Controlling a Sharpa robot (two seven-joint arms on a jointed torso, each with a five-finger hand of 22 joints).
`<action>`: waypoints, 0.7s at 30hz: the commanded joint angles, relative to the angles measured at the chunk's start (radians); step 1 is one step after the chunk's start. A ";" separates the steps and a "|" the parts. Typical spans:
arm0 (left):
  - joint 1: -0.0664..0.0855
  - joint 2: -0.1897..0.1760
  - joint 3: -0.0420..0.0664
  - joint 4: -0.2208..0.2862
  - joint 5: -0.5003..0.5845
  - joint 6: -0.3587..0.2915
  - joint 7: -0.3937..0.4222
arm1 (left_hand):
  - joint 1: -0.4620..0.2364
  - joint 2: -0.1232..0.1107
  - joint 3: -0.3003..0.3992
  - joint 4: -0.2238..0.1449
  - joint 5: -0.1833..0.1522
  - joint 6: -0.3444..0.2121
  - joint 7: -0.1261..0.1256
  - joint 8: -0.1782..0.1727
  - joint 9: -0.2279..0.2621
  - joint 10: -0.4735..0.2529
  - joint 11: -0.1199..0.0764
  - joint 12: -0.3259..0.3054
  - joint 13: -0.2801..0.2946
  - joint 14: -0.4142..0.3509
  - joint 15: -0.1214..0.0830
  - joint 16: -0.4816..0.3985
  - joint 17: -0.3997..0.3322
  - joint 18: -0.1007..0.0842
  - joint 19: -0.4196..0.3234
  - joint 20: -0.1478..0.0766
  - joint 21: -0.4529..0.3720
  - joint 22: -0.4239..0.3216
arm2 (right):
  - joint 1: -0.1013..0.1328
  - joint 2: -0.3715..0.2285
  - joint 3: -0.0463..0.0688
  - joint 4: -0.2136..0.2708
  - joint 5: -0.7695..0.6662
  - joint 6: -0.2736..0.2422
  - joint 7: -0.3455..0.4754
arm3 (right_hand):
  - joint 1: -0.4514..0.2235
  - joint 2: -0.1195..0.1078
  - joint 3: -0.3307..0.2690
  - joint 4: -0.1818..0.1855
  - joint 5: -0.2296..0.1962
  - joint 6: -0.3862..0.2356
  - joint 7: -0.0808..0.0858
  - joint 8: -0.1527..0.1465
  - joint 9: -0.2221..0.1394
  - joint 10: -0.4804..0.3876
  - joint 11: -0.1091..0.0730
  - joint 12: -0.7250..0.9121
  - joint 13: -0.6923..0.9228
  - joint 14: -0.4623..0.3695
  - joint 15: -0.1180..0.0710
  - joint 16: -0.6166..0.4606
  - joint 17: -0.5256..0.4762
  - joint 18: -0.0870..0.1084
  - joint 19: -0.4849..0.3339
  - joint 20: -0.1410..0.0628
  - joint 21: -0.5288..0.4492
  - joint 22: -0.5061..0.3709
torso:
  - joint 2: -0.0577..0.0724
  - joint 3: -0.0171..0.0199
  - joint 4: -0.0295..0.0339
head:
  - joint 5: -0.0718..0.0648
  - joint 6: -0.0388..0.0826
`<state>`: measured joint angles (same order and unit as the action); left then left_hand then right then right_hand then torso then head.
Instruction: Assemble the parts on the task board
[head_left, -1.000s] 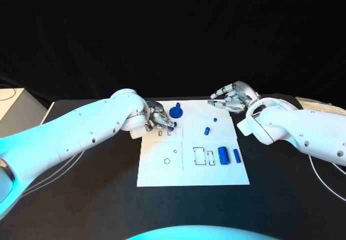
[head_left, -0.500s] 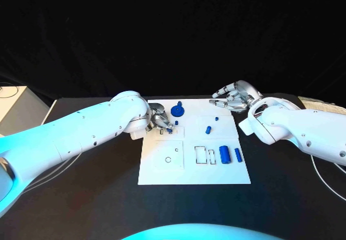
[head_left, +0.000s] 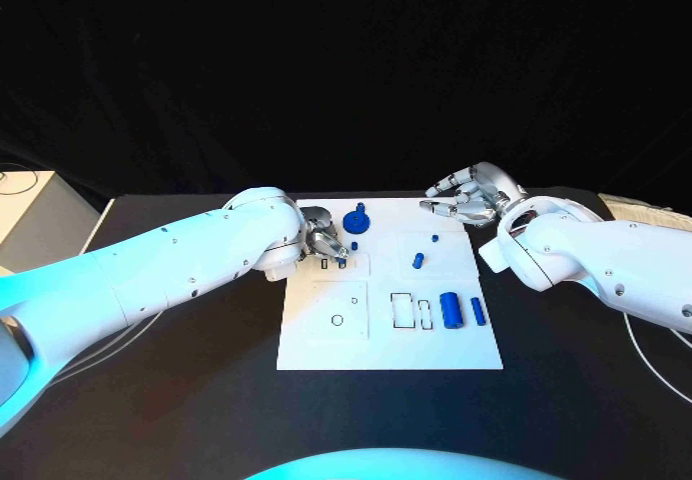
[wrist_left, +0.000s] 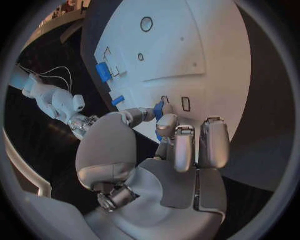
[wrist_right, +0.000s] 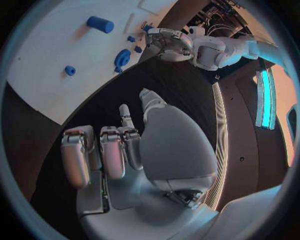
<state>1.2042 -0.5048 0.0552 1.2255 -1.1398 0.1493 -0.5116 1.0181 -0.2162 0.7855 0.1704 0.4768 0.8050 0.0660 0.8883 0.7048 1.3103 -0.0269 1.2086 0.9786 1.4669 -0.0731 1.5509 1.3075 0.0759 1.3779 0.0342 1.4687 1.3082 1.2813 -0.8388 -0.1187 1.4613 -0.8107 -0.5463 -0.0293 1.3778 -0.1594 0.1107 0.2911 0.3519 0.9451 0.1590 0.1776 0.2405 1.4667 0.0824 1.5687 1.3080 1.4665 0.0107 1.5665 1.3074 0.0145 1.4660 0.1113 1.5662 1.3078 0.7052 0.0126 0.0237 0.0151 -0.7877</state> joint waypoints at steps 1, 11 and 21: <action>0.000 0.003 0.000 0.004 -0.018 -0.034 0.008 | 0.004 0.011 0.191 -0.197 0.002 0.025 -0.018 0.005 0.031 0.005 0.000 0.003 0.000 0.095 -0.008 0.004 0.234 -0.014 0.006 -0.002 0.003 0.001 | -0.001 0.001 0.000 0.001 -0.009 0.005 0.012 | -0.011 0.001 0.007 -0.001 -0.004 -0.005 0.001 0.005 0.001 0.100 -0.005 -0.002 0.259 0.098 -0.007 -0.003 0.237 -0.012 0.100 -0.006 -0.005 0.256 | 0.001 0.0003 -0.0013 | 0.000 0.000; -0.001 0.009 -0.002 0.000 -0.031 0.001 0.004 | 0.003 0.013 0.190 -0.196 0.002 0.025 -0.020 0.006 0.032 0.004 -0.001 0.000 -0.005 0.095 -0.009 0.003 0.232 -0.014 0.006 -0.003 0.004 0.002 | -0.001 -0.002 0.000 0.003 -0.009 0.007 0.011 | -0.011 0.001 0.007 -0.001 -0.004 -0.005 0.001 0.005 0.001 0.100 -0.005 -0.002 0.259 0.098 -0.007 -0.003 0.237 -0.012 0.100 -0.006 -0.005 0.256 | 0.000 -0.0006 0.0010 | -0.003 -0.008; -0.004 0.009 -0.005 0.005 -0.042 0.023 0.002 | 0.004 0.016 0.192 -0.196 0.002 0.025 -0.020 0.006 0.033 0.003 -0.002 -0.001 -0.007 0.095 -0.010 0.003 0.233 -0.014 0.006 -0.004 0.004 0.002 | -0.001 -0.004 0.000 0.004 -0.009 0.008 0.011 | -0.011 0.001 0.007 -0.001 -0.004 -0.005 0.001 0.005 0.001 0.100 -0.005 -0.002 0.259 0.098 -0.007 -0.003 0.237 -0.012 0.100 -0.006 -0.005 0.256 | -0.002 0.0004 0.0019 | -0.005 -0.015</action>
<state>1.2010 -0.4970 0.0505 1.2267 -1.1691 0.1486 -0.5121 1.0222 -0.2121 0.7856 0.1704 0.4765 0.8068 0.0673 0.8882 0.7298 1.3102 -0.0268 1.2083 0.9709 1.4632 -0.0767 1.5509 1.3074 0.0760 1.3778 0.0341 1.4687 1.3080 1.2810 -0.8420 -0.1188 1.4638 -0.8108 -0.5463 -0.0289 1.3778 -0.1594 0.1107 0.2911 0.3520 0.9451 0.1590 0.1776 0.2402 1.4667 0.0824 1.5687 1.3077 1.4665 0.0107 1.5665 1.3073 0.0145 1.4661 0.1113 1.5662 1.3076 0.7038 0.0125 0.0244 0.0116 -0.8015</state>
